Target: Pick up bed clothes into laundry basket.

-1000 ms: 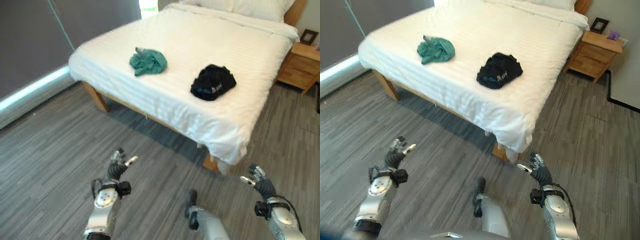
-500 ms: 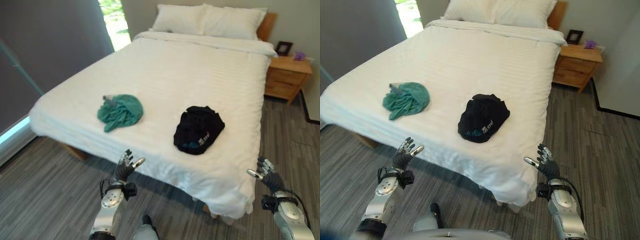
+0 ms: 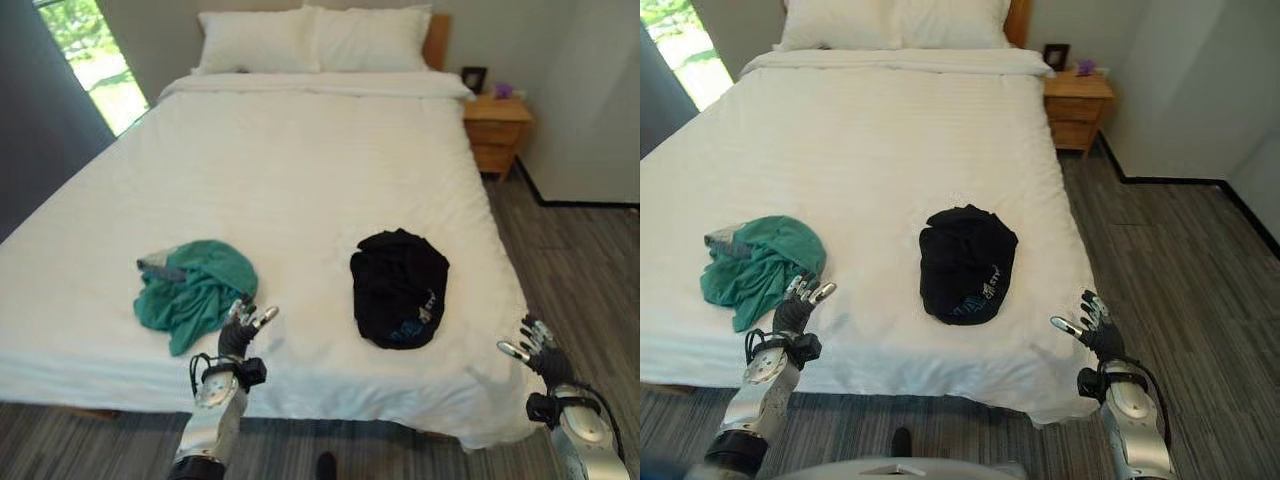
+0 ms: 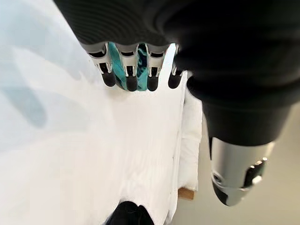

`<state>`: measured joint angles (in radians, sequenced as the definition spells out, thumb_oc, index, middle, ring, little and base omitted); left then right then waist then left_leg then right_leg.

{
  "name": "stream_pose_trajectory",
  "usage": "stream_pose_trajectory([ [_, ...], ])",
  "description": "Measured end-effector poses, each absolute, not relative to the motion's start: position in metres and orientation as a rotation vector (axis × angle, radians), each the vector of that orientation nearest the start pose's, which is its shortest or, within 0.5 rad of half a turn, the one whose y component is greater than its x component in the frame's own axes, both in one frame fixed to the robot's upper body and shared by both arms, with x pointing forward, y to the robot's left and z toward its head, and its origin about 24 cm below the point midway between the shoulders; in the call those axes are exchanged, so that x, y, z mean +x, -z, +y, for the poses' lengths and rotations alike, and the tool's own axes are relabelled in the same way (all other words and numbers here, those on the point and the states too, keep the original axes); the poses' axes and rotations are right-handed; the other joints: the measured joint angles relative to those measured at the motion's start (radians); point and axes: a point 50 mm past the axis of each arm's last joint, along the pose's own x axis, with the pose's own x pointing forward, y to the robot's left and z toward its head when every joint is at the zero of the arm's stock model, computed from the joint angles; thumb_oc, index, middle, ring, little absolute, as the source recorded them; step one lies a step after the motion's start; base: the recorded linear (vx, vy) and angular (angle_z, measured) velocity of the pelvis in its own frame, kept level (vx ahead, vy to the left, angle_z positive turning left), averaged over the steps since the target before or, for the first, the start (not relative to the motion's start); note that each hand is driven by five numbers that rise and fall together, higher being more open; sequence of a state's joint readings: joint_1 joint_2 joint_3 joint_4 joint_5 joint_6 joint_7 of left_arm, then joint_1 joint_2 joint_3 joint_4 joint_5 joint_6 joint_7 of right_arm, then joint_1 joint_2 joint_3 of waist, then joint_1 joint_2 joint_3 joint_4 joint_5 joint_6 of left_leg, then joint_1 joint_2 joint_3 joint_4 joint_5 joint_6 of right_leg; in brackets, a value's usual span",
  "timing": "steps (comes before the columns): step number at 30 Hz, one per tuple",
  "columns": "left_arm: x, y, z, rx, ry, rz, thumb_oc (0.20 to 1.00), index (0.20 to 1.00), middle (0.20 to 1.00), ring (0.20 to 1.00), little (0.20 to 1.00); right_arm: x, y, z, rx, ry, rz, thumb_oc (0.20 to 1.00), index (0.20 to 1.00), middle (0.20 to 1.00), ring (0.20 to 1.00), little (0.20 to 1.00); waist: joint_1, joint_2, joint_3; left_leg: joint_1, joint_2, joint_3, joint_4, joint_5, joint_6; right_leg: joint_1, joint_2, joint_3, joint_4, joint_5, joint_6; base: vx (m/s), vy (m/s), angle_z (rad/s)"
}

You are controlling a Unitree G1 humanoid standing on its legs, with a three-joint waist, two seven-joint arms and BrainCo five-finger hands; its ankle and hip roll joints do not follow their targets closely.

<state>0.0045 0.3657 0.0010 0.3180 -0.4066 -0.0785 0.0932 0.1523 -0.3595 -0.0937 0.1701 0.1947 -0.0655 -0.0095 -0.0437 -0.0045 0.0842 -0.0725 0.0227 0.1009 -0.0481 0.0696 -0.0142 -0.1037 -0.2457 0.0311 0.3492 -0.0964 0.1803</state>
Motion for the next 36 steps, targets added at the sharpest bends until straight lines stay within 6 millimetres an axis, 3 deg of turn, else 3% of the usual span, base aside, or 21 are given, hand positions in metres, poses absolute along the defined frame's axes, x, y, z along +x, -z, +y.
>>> stream_pose_trajectory([
  [1, 0.241, 0.003, 0.246, -0.024, -0.200, 0.214, 1.000, 1.000, 1.000, 1.000, 1.000, 0.208, 0.000, -0.264, -0.223, 0.162, 0.246, 1.000, 1.000, 1.000, 1.000, 1.000, -0.009, 0.000, 0.001, 0.015, -0.020, 0.001, -0.021, 0.003, 0.015, 0.021, -0.031, -0.066, -0.021, 0.014, 0.006, 0.10, 0.298, -0.34],
  [2, 0.241, 0.003, 0.245, -0.016, -0.194, 0.212, 1.000, 1.000, 1.000, 1.000, 1.000, 0.207, 0.000, -0.265, -0.240, 0.157, 0.250, 1.000, 1.000, 1.000, 1.000, 1.000, -0.010, 0.002, 0.002, 0.022, -0.023, -0.005, -0.022, 0.003, 0.016, 0.019, -0.037, -0.072, -0.012, 0.014, 0.006, 0.09, 0.196, -0.04],
  [3, 0.239, 0.004, 0.245, -0.014, -0.193, 0.214, 1.000, 1.000, 1.000, 1.000, 1.000, 0.207, -0.002, -0.269, -0.299, 0.143, 0.257, 1.000, 1.000, 1.000, 1.000, 1.000, -0.008, 0.007, 0.001, 0.027, -0.016, -0.003, -0.031, 0.010, 0.027, 0.004, -0.011, -0.077, -0.003, -0.025, 0.016, 0.02, 0.082, -0.05],
  [4, 0.232, 0.005, 0.249, -0.021, -0.207, 0.217, 1.000, 1.000, 1.000, 1.000, 1.000, 0.210, -0.006, -0.272, -0.371, 0.120, 0.255, 1.000, 1.000, 1.000, 1.000, 1.000, 0.004, 0.018, -0.003, 0.025, 0.003, -0.003, -0.047, 0.010, 0.027, -0.008, 0.047, -0.076, -0.020, -0.046, 0.012, 0.03, 0.052, -0.12],
  [5, 0.223, 0.007, 0.254, -0.005, -0.218, 0.231, 1.000, 1.000, 1.000, 1.000, 1.000, 0.215, -0.017, -0.281, -0.469, 0.117, 0.234, 1.000, 1.000, 1.000, 1.000, 1.000, 0.018, 0.006, -0.009, 0.013, 0.012, -0.001, -0.048, 0.010, 0.025, -0.004, 0.112, -0.096, -0.100, -0.040, -0.009, 0.04, 0.050, -0.08],
  [6, 0.220, 0.009, 0.256, -0.004, -0.222, 0.238, 1.000, 1.000, 1.000, 1.000, 1.000, 0.218, -0.024, -0.285, -0.531, 0.109, 0.223, 1.000, 1.000, 1.000, 1.000, 1.000, 0.024, -0.008, -0.013, 0.009, 0.002, -0.002, -0.048, 0.010, 0.025, 0.007, 0.128, -0.107, -0.147, -0.037, -0.064, 0.05, 0.019, 0.12],
  [8, 0.210, 0.024, 0.241, -0.045, -0.195, 0.292, 1.000, 1.000, 1.000, 1.000, 1.000, 0.228, -0.047, -0.306, -0.773, 0.103, 0.199, 1.000, 1.000, 1.000, 1.000, 1.000, 0.021, 0.011, -0.021, 0.004, 0.011, -0.032, -0.049, 0.001, 0.003, 0.064, 0.153, -0.097, -0.238, -0.026, -0.075, 0.06, -0.018, 0.43],
  [10, 0.205, 0.031, 0.234, -0.066, -0.173, 0.316, 1.000, 1.000, 1.000, 1.000, 1.000, 0.245, -0.068, -0.310, -0.977, 0.056, 0.166, 1.000, 1.000, 1.000, 1.000, 1.000, 0.030, 0.006, -0.022, 0.013, 0.018, -0.033, -0.038, 0.003, 0.002, 0.088, 0.162, -0.099, -0.263, -0.007, -0.081, 0.07, -0.012, 0.23],
  [11, 0.200, 0.035, 0.229, -0.087, -0.164, 0.332, 1.000, 1.000, 1.000, 1.000, 1.000, 0.256, -0.083, -0.309, -1.102, 0.017, 0.127, 1.000, 1.000, 1.000, 1.000, 1.000, 0.044, 0.017, -0.028, 0.017, 0.022, -0.025, -0.030, 0.004, 0.004, 0.089, 0.163, -0.099, -0.263, -0.005, -0.078, 0.06, -0.020, -0.08],
  [12, 0.195, 0.040, 0.220, -0.106, -0.133, 0.353, 1.000, 1.000, 1.000, 1.000, 1.000, 0.269, -0.103, -0.311, -1.182, 0.040, 0.060, 1.000, 1.000, 1.000, 1.000, 1.000, 0.059, 0.005, -0.038, 0.021, 0.024, -0.031, -0.031, 0.007, 0.008, 0.102, 0.167, -0.102, -0.260, -0.010, -0.072, 0.06, -0.022, -0.04],
  [15, 0.186, 0.049, 0.201, -0.117, -0.030, 0.400, 1.000, 1.000, 1.000, 1.000, 1.000, 0.292, -0.112, -0.305, -1.369, -0.037, 0.058, 1.000, 1.000, 1.000, 1.000, 1.000, 0.084, 0.002, -0.072, 0.026, 0.021, -0.052, -0.029, 0.016, 0.013, 0.132, 0.173, -0.123, -0.278, -0.010, -0.073, 0.03, -0.024, 0.19],
  [17, 0.183, 0.049, 0.193, -0.118, 0.024, 0.402, 1.000, 1.000, 1.000, 1.000, 1.000, 0.311, -0.107, -0.293, -1.410, -0.083, 0.071, 1.000, 1.000, 1.000, 1.000, 1.000, 0.087, -0.023, -0.076, 0.035, 0.019, -0.065, -0.033, 0.028, 0.007, 0.146, 0.174, -0.140, -0.285, -0.007, -0.079, 0.01, -0.018, 0.32],
  [20, 0.180, 0.050, 0.197, -0.126, 0.036, 0.416, 1.000, 1.000, 1.000, 1.000, 1.000, 0.330, -0.096, -0.268, -1.475, -0.198, 0.074, 1.000, 1.000, 1.000, 1.000, 1.000, 0.121, -0.025, -0.076, 0.034, 0.016, -0.088, -0.036, 0.028, 0.007, 0.161, 0.173, -0.153, -0.301, -0.009, -0.075, 0.01, -0.014, 0.17],
  [24, 0.176, 0.048, 0.211, -0.096, 0.012, 0.421, 1.000, 1.000, 1.000, 1.000, 1.000, 0.336, -0.060, -0.246, -1.450, -0.304, 0.165, 1.000, 1.000, 1.000, 1.000, 1.000, 0.163, -0.023, -0.076, 0.033, 0.010, -0.107, -0.039, 0.027, 0.006, 0.174, 0.172, -0.170, -0.317, -0.011, -0.074, -0.02, -0.027, 0.16],
  [27, 0.179, 0.040, 0.213, -0.082, 0.023, 0.391, 1.000, 1.000, 1.000, 1.000, 1.000, 0.329, -0.020, -0.247, -1.442, -0.373, 0.351, 1.000, 1.000, 1.000, 1.000, 1.000, 0.199, -0.027, -0.068, 0.001, 0.010, -0.139, -0.037, 0.034, -0.003, 0.163, 0.176, -0.198, -0.330, -0.011, -0.073, -0.07, -0.034, 0.25],
  [30, 0.177, 0.033, 0.211, -0.077, 0.042, 0.366, 1.000, 1.000, 1.000, 1.000, 1.000, 0.324, 0.001, -0.249, -1.404, -0.368, 0.465, 1.000, 1.000, 1.000, 1.000, 1.000, 0.218, -0.027, -0.058, -0.037, 0.012, -0.149, -0.037, 0.046, -0.010, 0.136, 0.179, -0.215, -0.332, -0.009, -0.075, -0.14, -0.034, 0.22],
  [31, 0.176, 0.030, 0.214, -0.058, 0.048, 0.361, 1.000, 1.000, 1.000, 1.000, 1.000, 0.322, 0.007, -0.255, -1.381, -0.330, 0.518, 1.000, 1.000, 1.000, 1.000, 1.000, 0.243, -0.019, -0.038, -0.071, 0.012, -0.176, -0.029, 0.057, -0.016, 0.105, 0.187, -0.232, -0.327, -0.009, -0.075, -0.23, -0.039, 0.33],
  [33, 0.178, 0.024, 0.220, -0.028, 0.056, 0.343, 1.000, 1.000, 1.000, 1.000, 1.000, 0.323, 0.007, -0.258, -1.338, -0.257, 0.529, 1.000, 1.000, 1.000, 1.000, 1.000, 0.246, -0.016, -0.019, -0.123, 0.019, -0.200, -0.017, 0.066, -0.028, 0.069, 0.198, -0.252, -0.323, -0.009, -0.076, -0.12, -0.017, 0.34],
  [34, 0.180, 0.018, 0.227, -0.004, 0.045, 0.325, 1.000, 1.000, 1.000, 1.000, 1.000, 0.329, 0.000, -0.259, -1.311, -0.193, 0.501, 0.705, 0.705, 0.705, 0.705, 0.705, 0.241, -0.018, -0.007, -0.162, 0.029, -0.217, -0.020, 0.069, -0.042, 0.031, 0.203, -0.259, -0.312, -0.007, -0.079, -0.02, -0.007, 0.27],
  [35, 0.179, 0.018, 0.233, -0.001, 0.022, 0.329, 1.000, 1.000, 1.000, 1.000, 1.000, 0.329, 0.000, -0.259, -1.312, -0.181, 0.497, 0.705, 0.705, 0.705, 0.705, 0.705, 0.247, -0.016, -0.005, -0.183, 0.030, -0.222, -0.018, 0.072, -0.047, 0.016, 0.210, -0.265, -0.311, -0.005, -0.081, -0.01, -0.009, 0.18],
  [36, 0.177, 0.018, 0.238, -0.001, -0.002, 0.328, 1.000, 1.000, 1.000, 1.000, 1.000, 0.329, 0.001, -0.259, -1.311, -0.174, 0.496, 0.200, 0.200, 0.200, 0.200, 0.200, 0.248, -0.018, -0.003, -0.189, 0.032, -0.226, -0.019, 0.073, -0.050, 0.010, 0.213, -0.269, -0.308, -0.006, -0.082, 0.02, -0.003, 0.11],
])
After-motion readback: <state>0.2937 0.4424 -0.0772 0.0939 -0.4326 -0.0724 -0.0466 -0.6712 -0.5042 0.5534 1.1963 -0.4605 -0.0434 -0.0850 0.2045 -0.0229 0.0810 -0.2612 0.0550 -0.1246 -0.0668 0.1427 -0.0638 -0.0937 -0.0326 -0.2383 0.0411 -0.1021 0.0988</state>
